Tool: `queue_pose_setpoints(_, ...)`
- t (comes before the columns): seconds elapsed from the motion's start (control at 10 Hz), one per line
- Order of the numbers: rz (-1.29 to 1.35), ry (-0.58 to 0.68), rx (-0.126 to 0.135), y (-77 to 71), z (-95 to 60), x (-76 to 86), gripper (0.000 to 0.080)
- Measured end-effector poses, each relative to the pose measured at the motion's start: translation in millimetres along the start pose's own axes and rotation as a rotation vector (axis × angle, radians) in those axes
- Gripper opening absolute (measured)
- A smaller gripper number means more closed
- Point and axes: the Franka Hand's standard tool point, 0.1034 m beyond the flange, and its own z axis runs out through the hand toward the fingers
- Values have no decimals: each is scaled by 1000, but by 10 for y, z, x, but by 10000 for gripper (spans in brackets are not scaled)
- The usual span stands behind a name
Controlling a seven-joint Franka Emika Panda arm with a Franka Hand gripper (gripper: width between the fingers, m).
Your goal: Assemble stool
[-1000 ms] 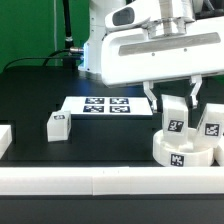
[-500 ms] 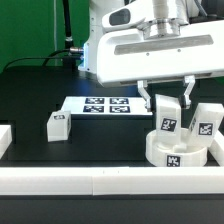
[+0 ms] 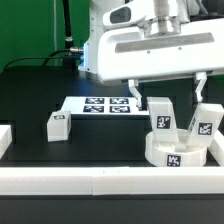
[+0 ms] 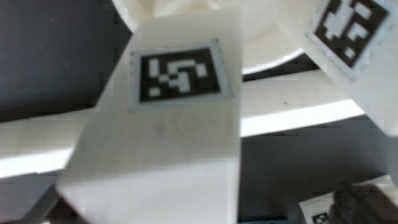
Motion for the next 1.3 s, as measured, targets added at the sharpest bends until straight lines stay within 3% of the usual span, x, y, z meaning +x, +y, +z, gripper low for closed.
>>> queue_pose_setpoints(0.4, -19, -14, -2, 83, -156, 176, 648)
queue_pose_setpoints(0.8, -16, -49, 19, -4, -203, 367, 649)
queue_pose_setpoints(1.1, -1, -87, 25, -30, -173, 311, 649)
queue_pose_setpoints(1.3, -50, -250, 50, -37, -149, 262, 649)
